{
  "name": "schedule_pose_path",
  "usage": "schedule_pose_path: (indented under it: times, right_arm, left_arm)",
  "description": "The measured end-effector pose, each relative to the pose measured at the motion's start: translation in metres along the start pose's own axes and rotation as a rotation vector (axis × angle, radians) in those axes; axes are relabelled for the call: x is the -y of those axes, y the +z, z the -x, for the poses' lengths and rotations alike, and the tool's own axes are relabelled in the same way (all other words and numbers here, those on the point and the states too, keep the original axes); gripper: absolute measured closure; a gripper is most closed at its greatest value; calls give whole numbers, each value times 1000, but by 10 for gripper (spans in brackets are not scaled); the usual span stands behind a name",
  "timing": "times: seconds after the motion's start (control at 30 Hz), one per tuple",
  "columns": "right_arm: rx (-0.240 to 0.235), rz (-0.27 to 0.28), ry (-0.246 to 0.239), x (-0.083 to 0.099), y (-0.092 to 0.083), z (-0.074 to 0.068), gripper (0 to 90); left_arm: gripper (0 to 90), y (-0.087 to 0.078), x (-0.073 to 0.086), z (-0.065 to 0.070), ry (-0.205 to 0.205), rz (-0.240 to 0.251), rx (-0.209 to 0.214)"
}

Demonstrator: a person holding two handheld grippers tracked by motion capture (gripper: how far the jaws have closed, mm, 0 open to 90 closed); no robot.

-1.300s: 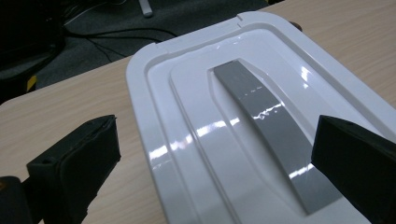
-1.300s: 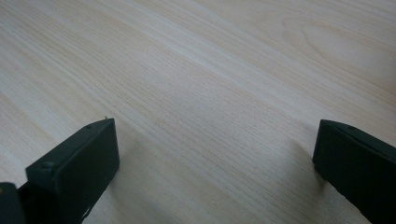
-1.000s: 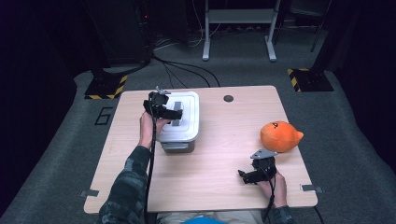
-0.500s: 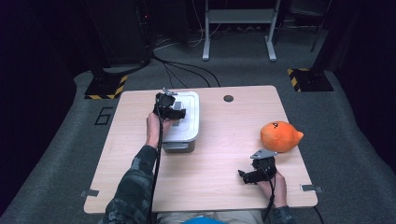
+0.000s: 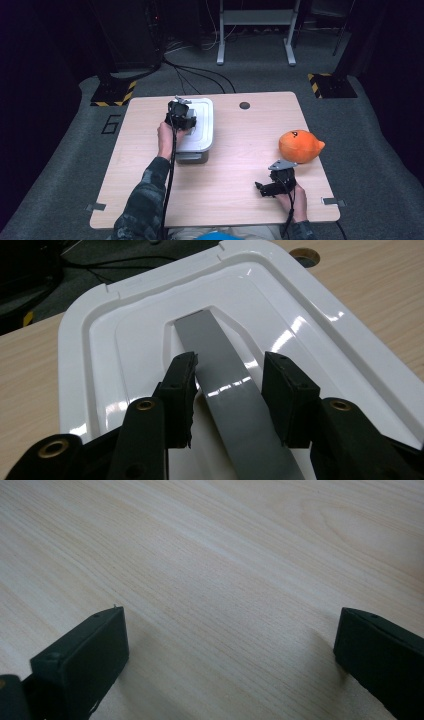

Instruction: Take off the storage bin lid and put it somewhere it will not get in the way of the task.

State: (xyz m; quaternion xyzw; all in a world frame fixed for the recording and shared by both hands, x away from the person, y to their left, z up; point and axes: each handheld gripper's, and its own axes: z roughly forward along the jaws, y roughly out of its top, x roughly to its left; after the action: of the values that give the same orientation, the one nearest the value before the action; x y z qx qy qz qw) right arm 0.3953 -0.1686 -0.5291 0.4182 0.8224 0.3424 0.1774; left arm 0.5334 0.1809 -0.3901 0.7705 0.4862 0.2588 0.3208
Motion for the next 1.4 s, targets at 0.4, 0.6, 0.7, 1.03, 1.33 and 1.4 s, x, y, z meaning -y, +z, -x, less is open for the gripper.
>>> schedule_pose_path:
  times: [0.4, 0.6, 0.7, 1.03, 1.33, 1.4]
  right_arm:
    - [3, 3, 5, 0, 0, 0, 11]
    - [4, 3, 5, 0, 0, 0, 13]
    - [6, 8, 7, 0, 0, 0, 14]
    - [7, 2, 3, 0, -1, 0, 15]
    - [4, 3, 3, 0, 0, 0, 15]
    - [3, 2, 3, 0, -1, 0, 15]
  left_arm:
    - [599, -3, 3, 2, 25, 3, 7]
    - [649, -6, 6, 7, 42, 19, 40]
    - [666, -7, 8, 10, 56, 31, 76]
    - [665, -14, 13, 16, 101, 37, 141]
    - [665, -20, 18, 22, 135, 43, 197]
    - [665, -20, 19, 23, 140, 45, 204]
